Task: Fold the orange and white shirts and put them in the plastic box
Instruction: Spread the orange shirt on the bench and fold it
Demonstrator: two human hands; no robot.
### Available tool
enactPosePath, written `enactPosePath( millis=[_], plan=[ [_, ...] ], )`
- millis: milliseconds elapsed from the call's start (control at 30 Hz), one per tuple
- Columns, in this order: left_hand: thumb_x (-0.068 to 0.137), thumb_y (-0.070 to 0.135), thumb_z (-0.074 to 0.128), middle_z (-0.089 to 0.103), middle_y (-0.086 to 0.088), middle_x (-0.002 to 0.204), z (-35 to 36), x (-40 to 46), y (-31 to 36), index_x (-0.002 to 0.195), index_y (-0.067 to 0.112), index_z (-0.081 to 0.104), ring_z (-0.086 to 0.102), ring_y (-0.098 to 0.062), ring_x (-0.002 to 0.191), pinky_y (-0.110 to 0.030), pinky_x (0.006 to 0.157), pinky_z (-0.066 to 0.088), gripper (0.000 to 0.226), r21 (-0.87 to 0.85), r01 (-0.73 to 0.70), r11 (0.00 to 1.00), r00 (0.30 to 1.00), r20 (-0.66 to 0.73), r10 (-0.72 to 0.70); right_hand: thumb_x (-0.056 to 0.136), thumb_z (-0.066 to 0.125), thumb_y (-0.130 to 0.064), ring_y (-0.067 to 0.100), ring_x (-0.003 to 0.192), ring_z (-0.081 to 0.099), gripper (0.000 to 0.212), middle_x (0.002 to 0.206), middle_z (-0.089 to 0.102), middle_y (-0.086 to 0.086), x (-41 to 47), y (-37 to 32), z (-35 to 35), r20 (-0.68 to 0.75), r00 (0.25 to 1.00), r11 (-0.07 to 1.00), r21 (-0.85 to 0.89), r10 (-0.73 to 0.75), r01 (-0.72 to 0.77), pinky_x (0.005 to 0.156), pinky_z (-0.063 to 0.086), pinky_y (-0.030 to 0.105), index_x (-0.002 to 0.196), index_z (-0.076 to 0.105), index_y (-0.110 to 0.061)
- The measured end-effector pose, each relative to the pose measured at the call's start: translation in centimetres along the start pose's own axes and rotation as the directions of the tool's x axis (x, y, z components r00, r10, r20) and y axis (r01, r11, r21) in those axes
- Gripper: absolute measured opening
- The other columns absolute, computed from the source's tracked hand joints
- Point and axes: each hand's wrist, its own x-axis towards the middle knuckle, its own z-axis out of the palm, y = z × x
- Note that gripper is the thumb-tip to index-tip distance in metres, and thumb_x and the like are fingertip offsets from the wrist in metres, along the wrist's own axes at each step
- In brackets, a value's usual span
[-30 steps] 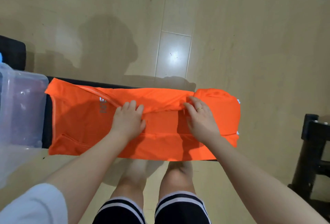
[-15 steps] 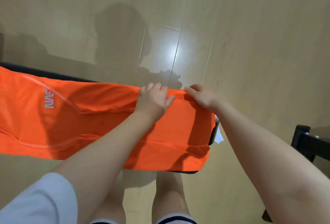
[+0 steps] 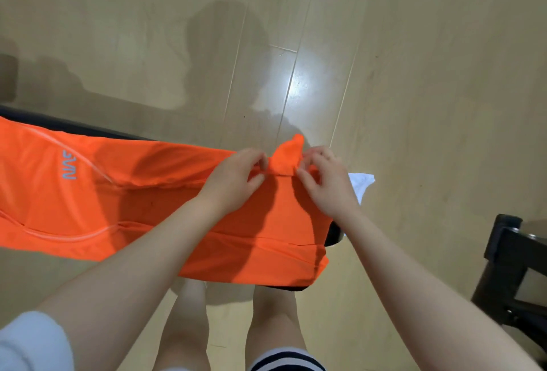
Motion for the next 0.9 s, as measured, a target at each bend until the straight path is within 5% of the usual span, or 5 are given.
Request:
enactPosePath(
  millis=[167,333,467,633,900],
  plan=[
    [0.069,0.013,0.047,0.067,-0.008,0.111,1.7,-3.9,-1.0,0.077,0.015,0.054,0.065,-0.026,0.099,-0.028,0.082,0.047,0.011,0.08,-0.162,0.983,0.967,0.21,0.143,0.078,0.051,-0.044,0.019,0.114,0.049,0.032,0.117,0.055,0.006,-6.2,0.6,1.3,0.059,0.99,0.992,0.01,0.128,-0.129,0.097,0.037,0.03,0.083,0.056,-0.013],
    [0.074,0.016,0.053,0.063,-0.011,0.113,3.5,-4.3,-1.4,0.119,0.019,0.051,0.062,-0.034,0.097,-0.043,0.082,0.054,0.045,0.225,-0.128,0.966,0.978,0.191,0.085,0.079,0.067,-0.027,0.014,0.098,0.051,0.054,0.131,0.044,0.004,-2.9,0.1,0.4,0.099,0.987,0.992,-0.017,0.126,-0.125,0.091,0.043,0.027,0.129,0.048,-0.022],
    [0.075,0.015,0.064,0.058,-0.014,0.117,3.9,-4.3,-1.3,0.122,0.012,0.057,0.057,-0.037,0.101,-0.046,0.083,0.051,0.047,0.311,-0.09,0.946,0.984,0.172,0.037,0.085,0.058,-0.014,0.022,0.088,0.059,0.011,0.122,0.054,0.007,-2.5,0.0,-0.2,0.116,0.992,0.985,-0.171,0.045,-0.025,0.077,0.048,0.034,0.091,0.066,-0.011],
    [0.075,0.03,0.04,0.061,-0.017,0.114,3.8,-4.8,-0.9,0.11,0.018,0.063,0.063,-0.038,0.087,-0.047,0.068,0.056,0.044,0.272,-0.158,0.949,0.974,0.2,0.104,0.088,0.047,-0.018,0.015,0.077,0.053,0.016,0.095,0.06,0.004,-5.9,-0.5,-1.5,-0.208,0.976,0.962,-0.273,-0.065,0.006,0.057,0.043,0.028,0.084,0.059,-0.008],
    [0.069,0.027,0.039,0.064,-0.016,0.117,5.4,-4.6,0.0,0.115,0.023,0.058,0.066,-0.037,0.096,-0.049,0.074,0.055,0.05,0.367,-0.308,0.878,0.946,0.215,0.242,0.082,0.06,-0.047,0.01,0.081,0.053,0.033,0.086,0.058,-0.007,-4.5,-2.9,1.2,-0.022,0.85,0.847,0.102,0.526,-0.522,0.074,0.039,0.03,0.098,0.056,-0.019]
  ],
)
